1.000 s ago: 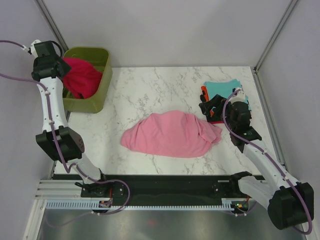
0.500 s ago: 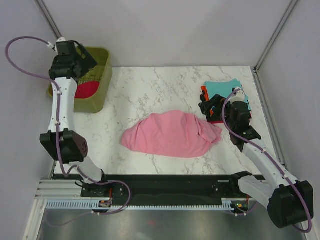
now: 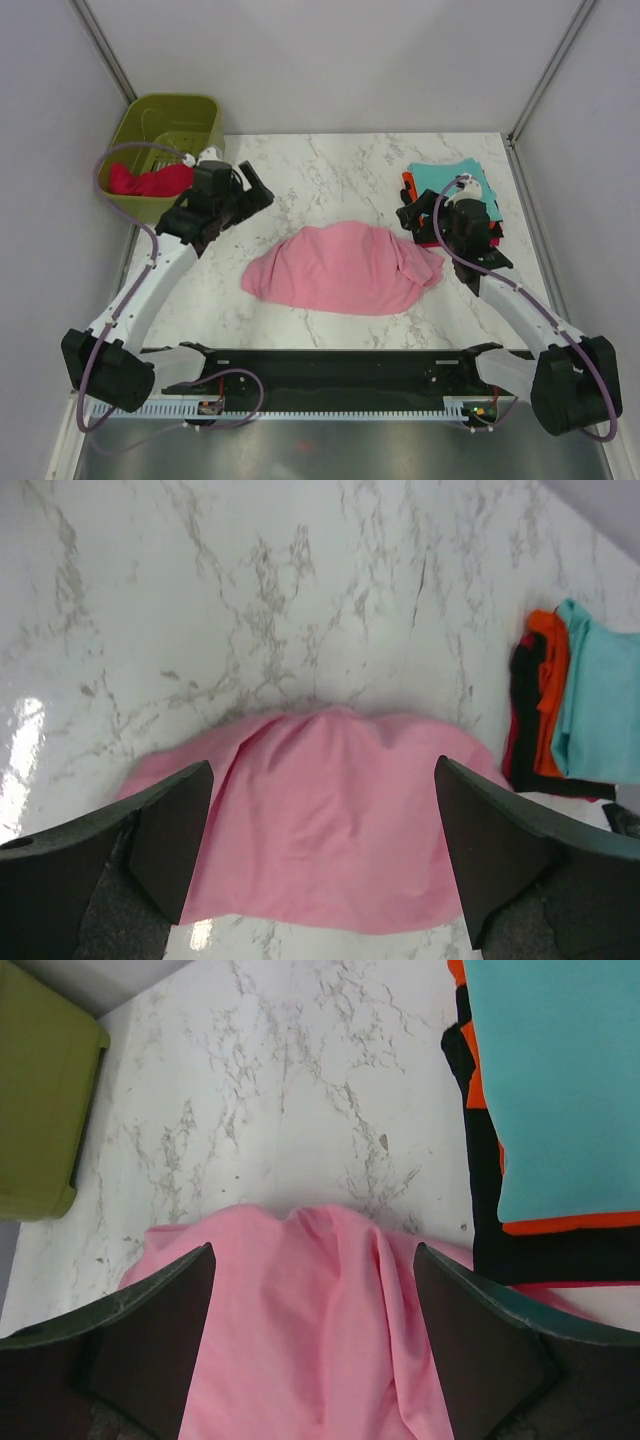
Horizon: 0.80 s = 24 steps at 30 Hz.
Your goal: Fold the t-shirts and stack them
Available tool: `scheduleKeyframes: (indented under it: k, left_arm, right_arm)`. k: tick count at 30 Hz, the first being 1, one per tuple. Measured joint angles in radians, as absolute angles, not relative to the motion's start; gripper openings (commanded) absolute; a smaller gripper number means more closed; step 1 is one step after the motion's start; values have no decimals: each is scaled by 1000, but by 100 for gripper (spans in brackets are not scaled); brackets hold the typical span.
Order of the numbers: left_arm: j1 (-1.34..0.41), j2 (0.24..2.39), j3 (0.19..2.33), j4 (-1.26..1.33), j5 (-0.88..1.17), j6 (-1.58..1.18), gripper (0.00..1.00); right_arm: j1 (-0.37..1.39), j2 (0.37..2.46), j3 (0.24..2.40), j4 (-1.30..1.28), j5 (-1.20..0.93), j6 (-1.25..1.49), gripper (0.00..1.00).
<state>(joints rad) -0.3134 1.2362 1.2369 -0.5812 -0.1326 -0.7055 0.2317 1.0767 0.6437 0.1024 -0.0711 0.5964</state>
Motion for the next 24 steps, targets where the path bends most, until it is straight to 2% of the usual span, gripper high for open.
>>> scheduleKeyframes:
  k: [3, 9, 17, 24]
  left_arm:
    - [-372, 1197, 1039, -503, -132, -752, 99]
    - [-453, 1242, 749, -293, -127, -781, 100]
    - [-454, 1314, 721, -97, -93, -757, 98]
    - [-454, 1295, 728, -71, -75, -746, 98]
  right_arm:
    - [232, 1176, 647, 128, -78, 592, 81]
    - [270, 1420, 775, 86, -55, 535, 78]
    - [319, 1732, 1053, 0, 37, 434, 78]
    - [315, 1940, 1255, -156, 179, 382, 79]
